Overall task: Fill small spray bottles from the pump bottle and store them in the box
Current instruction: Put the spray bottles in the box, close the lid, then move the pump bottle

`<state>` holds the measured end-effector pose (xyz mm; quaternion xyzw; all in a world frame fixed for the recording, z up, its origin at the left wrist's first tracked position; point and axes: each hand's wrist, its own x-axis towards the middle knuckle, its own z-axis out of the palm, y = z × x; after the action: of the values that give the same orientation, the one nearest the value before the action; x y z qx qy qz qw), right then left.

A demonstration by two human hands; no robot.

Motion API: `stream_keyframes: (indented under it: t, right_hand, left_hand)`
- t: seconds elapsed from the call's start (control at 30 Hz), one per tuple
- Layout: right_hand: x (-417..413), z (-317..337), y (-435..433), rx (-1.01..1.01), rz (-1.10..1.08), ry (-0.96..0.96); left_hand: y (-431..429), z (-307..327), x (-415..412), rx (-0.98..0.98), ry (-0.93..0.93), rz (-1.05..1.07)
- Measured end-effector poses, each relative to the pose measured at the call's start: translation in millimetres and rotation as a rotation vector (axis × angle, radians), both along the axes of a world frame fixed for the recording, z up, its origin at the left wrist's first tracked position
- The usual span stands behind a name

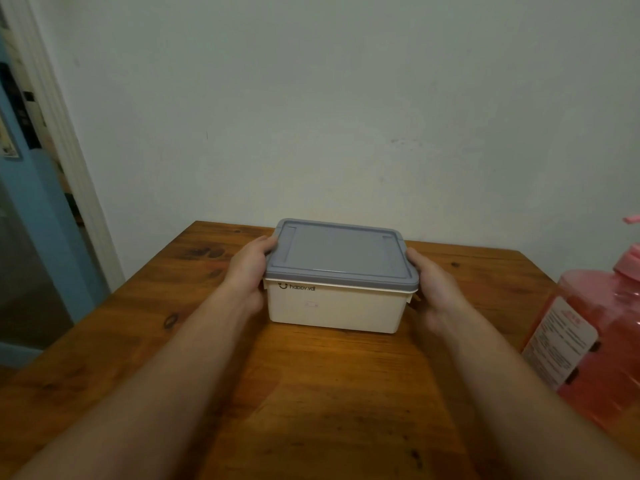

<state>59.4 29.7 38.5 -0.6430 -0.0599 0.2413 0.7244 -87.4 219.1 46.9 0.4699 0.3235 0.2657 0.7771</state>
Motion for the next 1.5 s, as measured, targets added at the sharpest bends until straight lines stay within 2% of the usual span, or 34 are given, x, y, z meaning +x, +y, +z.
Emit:
stream_keyframes:
  t: [0.83,1.03,1.27,1.5]
  right_hand:
    - [15,-6,5,0.020,0.035,0.068]
    - [10,-11,4,0.123,0.054,0.111]
    - [1,-25,2,0.324,0.006,0.125]
    - [-3,-24,-2,0.395,-0.007,0.096]
  left_hand:
    - [22,-11,10,-0.082,0.048,-0.077]
    - [19,-17,9,-0.167,-0.060,-0.103]
    - [15,-33,4,-0.294,-0.273,-0.016]
    - [15,-37,6,-0.209,-0.337,0.006]
